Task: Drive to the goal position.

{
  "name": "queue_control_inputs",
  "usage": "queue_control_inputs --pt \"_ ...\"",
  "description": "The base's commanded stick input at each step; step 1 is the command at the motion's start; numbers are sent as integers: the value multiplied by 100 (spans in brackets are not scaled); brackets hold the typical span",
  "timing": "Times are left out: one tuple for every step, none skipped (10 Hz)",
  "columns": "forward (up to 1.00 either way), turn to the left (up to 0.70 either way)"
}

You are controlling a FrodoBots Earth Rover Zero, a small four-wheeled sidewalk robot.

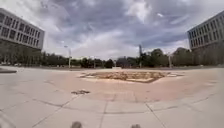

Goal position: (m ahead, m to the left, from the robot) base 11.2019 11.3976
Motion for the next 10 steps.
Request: queue_control_inputs --pt "70 0" --pt "70 0" --pt "70 0" --pt "70 0" --pt "70 0" --pt "70 -6" --pt "70 -33" --pt "70 -33" --pt "70 -33" --pt "70 -33"
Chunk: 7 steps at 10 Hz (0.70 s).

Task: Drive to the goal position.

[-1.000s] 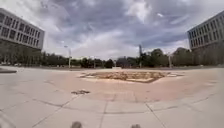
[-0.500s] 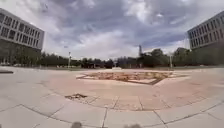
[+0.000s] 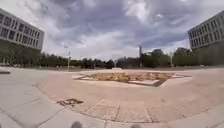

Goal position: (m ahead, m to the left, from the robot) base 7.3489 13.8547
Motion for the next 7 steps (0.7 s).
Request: queue_control_inputs --pt "70 -33" --pt "70 -33" --pt "70 -33" --pt "70 -33" --pt "70 -33" --pt "70 -33" --pt "70 -33"
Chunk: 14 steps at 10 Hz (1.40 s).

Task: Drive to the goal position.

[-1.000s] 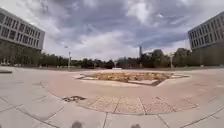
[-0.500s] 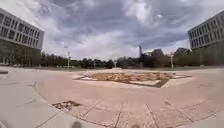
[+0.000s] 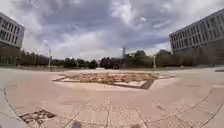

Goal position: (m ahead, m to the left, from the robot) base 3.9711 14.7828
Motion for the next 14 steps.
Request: queue_control_inputs --pt "70 -33" --pt "70 -33" --pt "70 -33" --pt "70 -33" --pt "70 -33" --pt "70 -33" --pt "70 -33" --pt "70 -33" --pt "70 -33" --pt "70 -33" --pt "70 -33" --pt "70 -33" --pt "70 -27" --pt "70 -5"
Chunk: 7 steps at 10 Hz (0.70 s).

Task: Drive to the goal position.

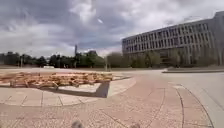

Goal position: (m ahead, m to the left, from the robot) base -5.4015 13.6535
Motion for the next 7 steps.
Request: queue_control_inputs --pt "70 0" --pt "70 0" --pt "70 0" --pt "70 0" --pt "70 0" --pt "70 0" --pt "70 0"
